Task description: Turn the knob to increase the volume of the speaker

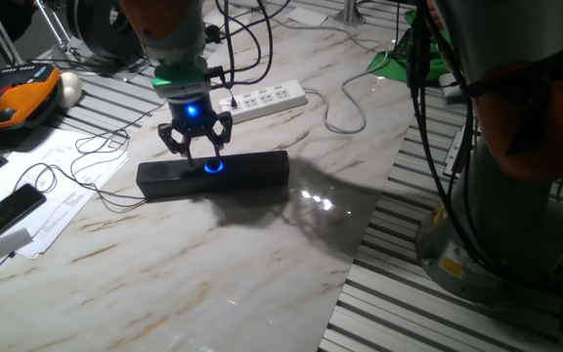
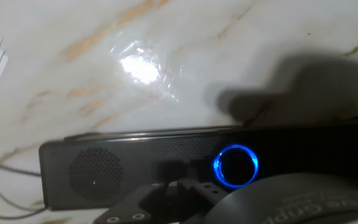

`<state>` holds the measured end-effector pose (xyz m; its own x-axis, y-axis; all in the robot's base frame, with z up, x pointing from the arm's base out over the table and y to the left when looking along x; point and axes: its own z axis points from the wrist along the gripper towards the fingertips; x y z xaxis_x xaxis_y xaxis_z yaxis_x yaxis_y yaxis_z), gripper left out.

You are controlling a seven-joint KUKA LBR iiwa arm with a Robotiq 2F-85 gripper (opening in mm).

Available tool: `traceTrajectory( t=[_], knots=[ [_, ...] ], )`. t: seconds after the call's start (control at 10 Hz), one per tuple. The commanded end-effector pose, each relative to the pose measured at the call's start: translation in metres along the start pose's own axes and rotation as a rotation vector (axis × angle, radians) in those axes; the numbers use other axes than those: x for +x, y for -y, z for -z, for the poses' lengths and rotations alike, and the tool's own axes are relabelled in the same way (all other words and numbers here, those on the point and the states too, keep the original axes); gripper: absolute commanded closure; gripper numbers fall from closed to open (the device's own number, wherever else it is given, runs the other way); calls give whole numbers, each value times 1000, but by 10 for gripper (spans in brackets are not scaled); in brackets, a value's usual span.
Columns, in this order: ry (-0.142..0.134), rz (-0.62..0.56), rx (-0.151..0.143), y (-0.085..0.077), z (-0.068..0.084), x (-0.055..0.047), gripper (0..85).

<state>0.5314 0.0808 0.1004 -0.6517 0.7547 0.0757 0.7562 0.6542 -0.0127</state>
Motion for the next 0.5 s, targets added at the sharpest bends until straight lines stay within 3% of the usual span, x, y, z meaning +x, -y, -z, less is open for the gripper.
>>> traceTrajectory(
  t=[0.0,0.2,0.4],
  knots=[
    [5,384,27,0,0,0,340],
    [-1,486,26,0,1,-2,340],
    [6,628,47,-1,3,-3,340]
  ],
)
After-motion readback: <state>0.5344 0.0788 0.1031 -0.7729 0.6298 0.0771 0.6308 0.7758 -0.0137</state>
